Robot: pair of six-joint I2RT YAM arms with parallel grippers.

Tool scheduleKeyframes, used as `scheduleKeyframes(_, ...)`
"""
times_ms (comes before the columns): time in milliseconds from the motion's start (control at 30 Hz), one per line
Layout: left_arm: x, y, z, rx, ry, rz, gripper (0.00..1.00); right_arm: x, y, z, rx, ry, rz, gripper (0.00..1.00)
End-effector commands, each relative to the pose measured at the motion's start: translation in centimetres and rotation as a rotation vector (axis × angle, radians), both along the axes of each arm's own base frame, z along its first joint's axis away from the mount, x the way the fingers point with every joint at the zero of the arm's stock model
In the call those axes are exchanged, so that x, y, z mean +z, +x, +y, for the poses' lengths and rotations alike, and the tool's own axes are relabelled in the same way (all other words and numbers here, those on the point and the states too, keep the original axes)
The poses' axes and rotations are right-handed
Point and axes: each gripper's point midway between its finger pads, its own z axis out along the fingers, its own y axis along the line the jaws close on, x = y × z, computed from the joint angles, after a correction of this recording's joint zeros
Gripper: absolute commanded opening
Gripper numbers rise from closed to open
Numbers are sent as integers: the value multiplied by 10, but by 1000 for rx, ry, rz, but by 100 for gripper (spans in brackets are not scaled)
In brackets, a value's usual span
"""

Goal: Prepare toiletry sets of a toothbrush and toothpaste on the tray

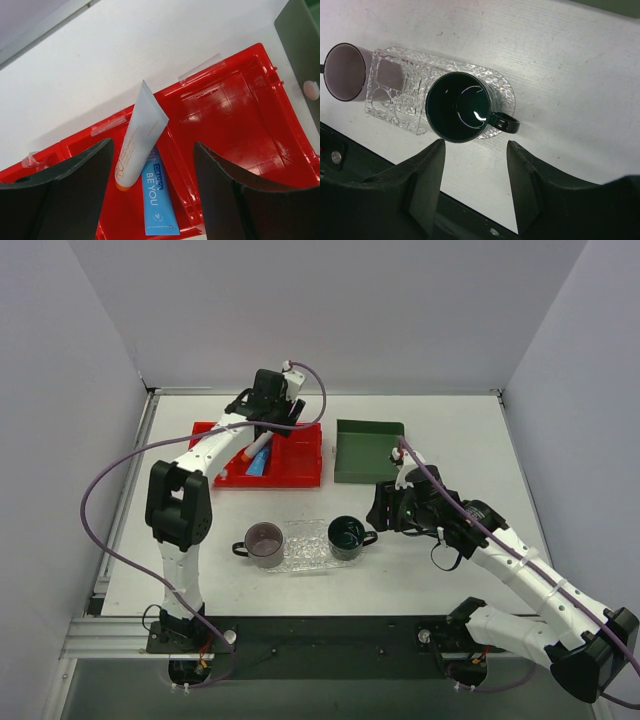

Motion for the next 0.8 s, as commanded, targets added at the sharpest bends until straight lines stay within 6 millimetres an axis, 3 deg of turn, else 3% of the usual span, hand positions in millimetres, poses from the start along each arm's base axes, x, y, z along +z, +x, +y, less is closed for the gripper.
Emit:
scheduleKeyframes(0,14,11,-5,-19,-16,-25,75,-1,0,3,-1,26,12,47)
scheduleKeyframes(433,-12,24,-7,44,80,-36,71,-6,-5,1,-7,46,18,47)
scheduleKeyframes(667,-26,32,-4,90,142,-51,60,0,-6,0,-11,55,9,47)
scheduleKeyframes(767,-31,34,-3,106,165,-52,51,-1,-6,-1,-15,54,12,47)
